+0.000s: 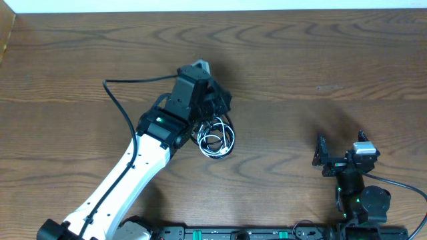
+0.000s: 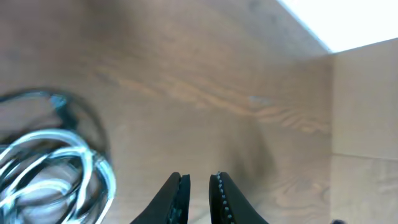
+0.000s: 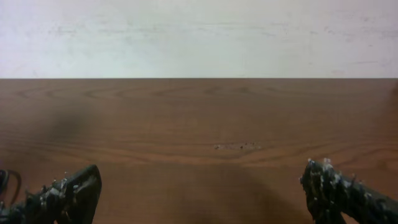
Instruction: Untangle cables
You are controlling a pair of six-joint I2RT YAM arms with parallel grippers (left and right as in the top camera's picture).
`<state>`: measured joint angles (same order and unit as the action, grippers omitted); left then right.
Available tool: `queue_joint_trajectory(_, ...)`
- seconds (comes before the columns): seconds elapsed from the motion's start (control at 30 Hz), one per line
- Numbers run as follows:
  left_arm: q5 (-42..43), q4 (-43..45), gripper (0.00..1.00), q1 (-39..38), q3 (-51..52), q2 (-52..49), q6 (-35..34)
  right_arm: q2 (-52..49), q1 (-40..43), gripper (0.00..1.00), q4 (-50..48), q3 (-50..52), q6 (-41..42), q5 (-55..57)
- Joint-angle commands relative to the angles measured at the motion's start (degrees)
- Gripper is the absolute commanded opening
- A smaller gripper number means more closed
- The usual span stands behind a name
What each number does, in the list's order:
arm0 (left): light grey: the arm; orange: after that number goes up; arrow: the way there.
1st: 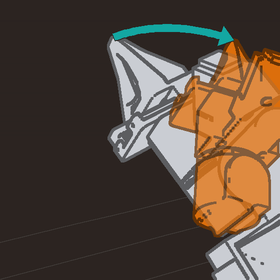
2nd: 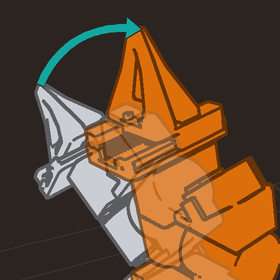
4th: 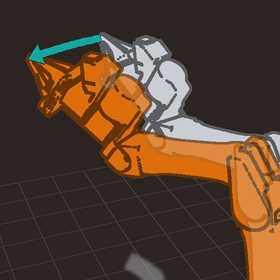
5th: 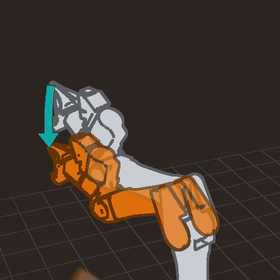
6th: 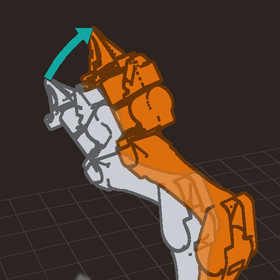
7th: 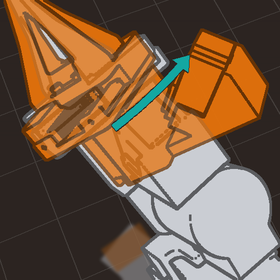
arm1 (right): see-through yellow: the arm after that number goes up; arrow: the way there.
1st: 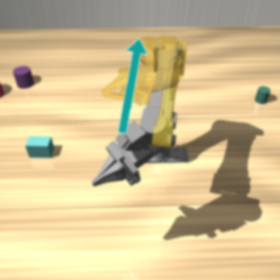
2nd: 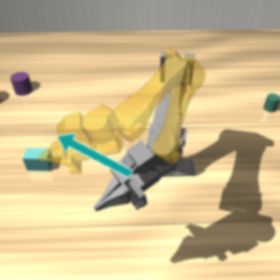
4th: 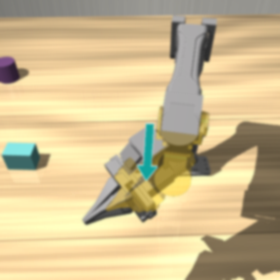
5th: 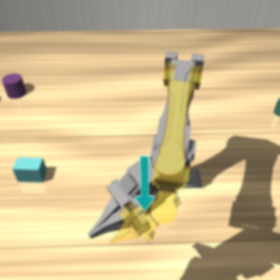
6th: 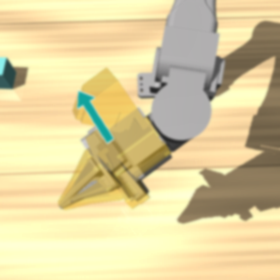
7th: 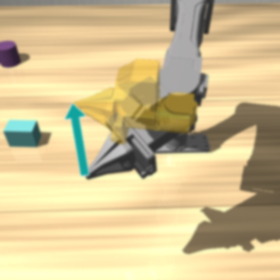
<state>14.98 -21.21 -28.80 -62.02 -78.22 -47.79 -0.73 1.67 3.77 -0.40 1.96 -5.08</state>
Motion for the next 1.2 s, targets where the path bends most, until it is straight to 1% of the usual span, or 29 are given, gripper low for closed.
queue_joint_trajectory(0.0, -6.6, -7.1, 0.3, -0.2, -0.8, 0.7, 3.7, 0.0, -0.3, 0.99, 0.3, 0.1, 0.1, 0.4)
queue_joint_trajectory(0.1, -13.9, -13.4, 0.33, -0.2, -0.4, 0.3, 4.7, 0.0, -0.3, 0.99, 0.3, 0.1, 0.1, 0.4)
queue_joint_trajectory(0.13, -15.2, -14.5, 0.36, -0.2, 0.0, 0.2, 4.7, 0.0, -0.3, 0.99, 0.3, 0.1, 0.1, 0.4)
queue_joint_trajectory(0.2, -15.8, -15.2, 0.4, -0.2, 1.3, -0.7, 4.7, 0.0, -0.3, 0.99, 0.3, 0.1, 0.1, 0.4)
queue_joint_trajectory(0.23, -15.6, -15.1, 0.44, -0.2, 1.8, -1.2, 4.6, 0.0, -0.3, 0.99, 0.3, 0.1, 0.1, 0.4)
queue_joint_trajectory(0.33, -15.5, -14.9, 0.44, -0.6, 2.2, -4.9, 2.3, 0.0, -0.3, 0.99, 0.3, 0.1, 0.1, 0.4)
queue_joint_trajectory(0.47, -15.4, -11.9, 0.44, -2.0, 2.2, -10.7, -1.9, 0.0, -0.3, 0.99, 0.3, 0.1, 0.1, 0.4)
queue_joint_trajectory(0.57, -15.5, -7.7, 0.44, -3.5, 2.2, -16.3, -2.0, 0.0, -0.3, 0.99, 0.3, 0.1, 0.1, 0.4)
queue_joint_trajectory(0.7, -15.4, -3.6, 0.44, -4.5, 2.2, -21.2, -2.0, 0.0, -0.3, 0.99, 0.3, 0.1, 0.1, 0.4)
queue_joint_trajectory(0.97, -15.5, 1.0, 0.44, -4.6, 2.2, -24.7, -2.0, 0.0, -0.3, 0.99, 0.3, 0.1, 0.1, 0.4)
queue_joint_trajectory(1.0, -15.5, 1.1, 0.43, -4.6, 2.2, -24.7, -2.0, 0.0, -0.3, 0.99, 0.3, 0.1, 0.1, 0.4)
queue_joint_trajectory(1.07, -15.5, 1.3, 0.3, -4.6, 2.2, -24.7, -2.0, 0.0, -0.3, 0.99, 0.3, 0.1, 0.1, 0.4)
queue_joint_trajectory(1.13, -15.5, 1.2, 0.19, -4.6, 2.2, -24.7, -2.0, 0.0, -0.3, 0.99, 0.3, 0.1, 0.1, 0.4)
queue_joint_trajectory(1.17, -15.5, 1.2, 0.11, -4.6, 2.2, -24.7, -2.0, 0.0, -0.3, 0.99, 0.3, 0.1, 0.1, 0.4)
